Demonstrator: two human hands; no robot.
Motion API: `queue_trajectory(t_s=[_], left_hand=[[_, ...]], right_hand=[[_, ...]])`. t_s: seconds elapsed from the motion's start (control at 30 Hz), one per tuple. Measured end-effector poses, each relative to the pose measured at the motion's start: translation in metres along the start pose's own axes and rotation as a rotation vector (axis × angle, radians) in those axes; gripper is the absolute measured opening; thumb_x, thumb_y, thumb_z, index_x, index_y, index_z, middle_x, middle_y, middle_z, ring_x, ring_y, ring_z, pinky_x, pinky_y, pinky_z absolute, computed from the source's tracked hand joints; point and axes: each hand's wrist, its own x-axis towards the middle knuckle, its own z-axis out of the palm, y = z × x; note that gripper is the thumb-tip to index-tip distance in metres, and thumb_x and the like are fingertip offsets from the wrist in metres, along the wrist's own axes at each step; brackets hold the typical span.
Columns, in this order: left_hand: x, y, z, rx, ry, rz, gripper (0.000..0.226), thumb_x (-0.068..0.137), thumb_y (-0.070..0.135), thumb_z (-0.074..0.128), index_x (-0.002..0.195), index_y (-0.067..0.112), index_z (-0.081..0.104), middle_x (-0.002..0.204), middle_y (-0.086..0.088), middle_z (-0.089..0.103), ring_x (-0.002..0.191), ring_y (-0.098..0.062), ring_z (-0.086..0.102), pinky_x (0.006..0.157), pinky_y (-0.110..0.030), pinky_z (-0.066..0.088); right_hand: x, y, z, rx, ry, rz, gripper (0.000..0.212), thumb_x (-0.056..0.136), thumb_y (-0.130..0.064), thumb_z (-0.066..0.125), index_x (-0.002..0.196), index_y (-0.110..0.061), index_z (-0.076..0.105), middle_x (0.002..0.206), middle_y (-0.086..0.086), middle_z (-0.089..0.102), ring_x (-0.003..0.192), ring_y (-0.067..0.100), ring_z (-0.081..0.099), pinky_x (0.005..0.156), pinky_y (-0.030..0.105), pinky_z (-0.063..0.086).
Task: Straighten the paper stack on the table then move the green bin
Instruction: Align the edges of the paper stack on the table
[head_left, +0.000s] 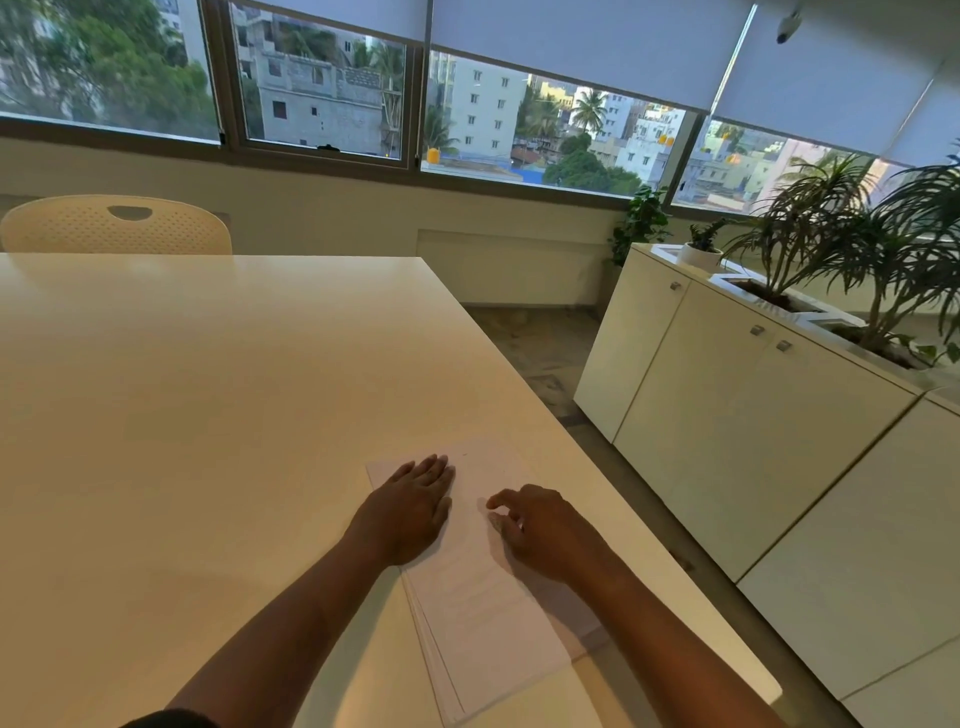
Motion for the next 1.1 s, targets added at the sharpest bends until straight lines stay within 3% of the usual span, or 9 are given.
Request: queue_trajectory(t_s=[0.1, 0.23, 0.37, 0.47, 0.57, 0.7, 0.83, 1.0, 1.1], left_hand=[[0.000, 0.000, -0.002, 0.009, -0.003, 0.004, 0.056, 0.106, 0.037, 0.016, 0.157, 0.015, 0.010, 0.165, -0.003, 0.009, 0.152, -0.012, 0.004, 0.122, -0.029, 0.001], [-0.002, 0.000, -0.001, 0.029, -0.002, -0.007, 0.056, 0.106, 0.038, 0.014, 0.157, 0.016, 0.007, 0.165, -0.002, 0.006, 0.152, -0.012, 0.001, 0.123, -0.030, 0.000], [-0.002, -0.001, 0.000, 0.050, -0.003, -0.041, 0.058, 0.105, 0.040, 0.013, 0.157, 0.015, 0.003, 0.165, -0.002, 0.002, 0.152, -0.012, -0.002, 0.123, -0.031, -0.001], [-0.002, -0.003, 0.000, 0.065, -0.032, -0.050, 0.059, 0.105, 0.040, 0.012, 0.157, 0.016, -0.001, 0.165, -0.003, -0.004, 0.152, -0.012, -0.006, 0.122, -0.031, -0.004], [-0.003, -0.004, 0.000, 0.070, -0.042, -0.060, 0.059, 0.105, 0.040, 0.012, 0.157, 0.016, -0.003, 0.165, -0.002, -0.007, 0.151, -0.013, -0.009, 0.122, -0.032, -0.004], [-0.003, -0.003, -0.001, 0.067, -0.041, -0.059, 0.059, 0.105, 0.039, 0.012, 0.157, 0.016, -0.004, 0.165, -0.003, -0.007, 0.152, -0.013, -0.008, 0.124, -0.033, -0.003], [-0.002, -0.003, 0.000, 0.059, -0.042, -0.071, 0.060, 0.104, 0.040, 0.013, 0.157, 0.016, -0.003, 0.165, -0.002, -0.006, 0.152, -0.013, -0.008, 0.123, -0.033, -0.004], [-0.002, -0.004, -0.002, 0.044, -0.055, -0.068, 0.059, 0.104, 0.039, 0.012, 0.157, 0.016, -0.004, 0.165, -0.001, -0.007, 0.151, -0.012, -0.009, 0.123, -0.032, -0.004], [-0.003, -0.004, -0.002, 0.039, -0.055, -0.065, 0.059, 0.104, 0.039, 0.012, 0.156, 0.016, -0.005, 0.165, -0.001, -0.008, 0.151, -0.012, -0.009, 0.123, -0.033, -0.004]], right_hand=[[0.005, -0.001, -0.005, -0.006, -0.094, -0.061, 0.025, 0.091, -0.031, 0.056, 0.114, -0.029, 0.064, 0.103, 0.001, 0.063, 0.087, 0.013, 0.060, 0.074, 0.021, 0.048], [0.017, 0.013, -0.025, 0.095, -0.046, 0.061, 0.012, 0.080, -0.025, 0.067, 0.083, -0.026, 0.056, 0.080, -0.005, 0.063, 0.066, 0.008, 0.057, 0.060, 0.017, 0.044], [0.021, 0.001, -0.012, 0.199, 0.156, 0.054, 0.013, 0.081, -0.020, 0.069, 0.094, -0.022, 0.072, 0.087, -0.005, 0.072, 0.072, 0.001, 0.061, 0.069, 0.000, 0.041], [0.024, -0.027, 0.019, 0.206, 0.200, -0.095, 0.019, 0.086, -0.023, 0.067, 0.100, -0.015, 0.075, 0.098, 0.001, 0.075, 0.086, 0.009, 0.067, 0.086, 0.016, 0.049], [0.028, -0.028, 0.023, 0.144, 0.226, -0.107, 0.018, 0.088, -0.019, 0.062, 0.096, -0.011, 0.076, 0.093, 0.009, 0.074, 0.082, 0.017, 0.067, 0.084, 0.031, 0.054], [0.032, -0.004, 0.010, 0.034, 0.223, 0.049, 0.022, 0.093, -0.024, 0.058, 0.101, -0.013, 0.076, 0.098, 0.007, 0.074, 0.087, 0.016, 0.066, 0.086, 0.024, 0.048], [0.021, -0.035, 0.030, 0.136, 0.160, -0.083, 0.019, 0.092, -0.026, 0.060, 0.094, -0.018, 0.077, 0.086, 0.004, 0.075, 0.071, 0.005, 0.061, 0.075, 0.022, 0.047], [0.025, -0.020, 0.017, 0.113, 0.267, 0.136, 0.021, 0.094, -0.020, 0.058, 0.105, -0.012, 0.074, 0.102, 0.006, 0.073, 0.091, 0.016, 0.067, 0.090, 0.027, 0.052], [0.024, -0.031, 0.022, 0.039, 0.256, 0.107, 0.022, 0.095, -0.018, 0.055, 0.088, -0.010, 0.075, 0.087, 0.008, 0.068, 0.077, 0.017, 0.064, 0.077, 0.030, 0.054]])
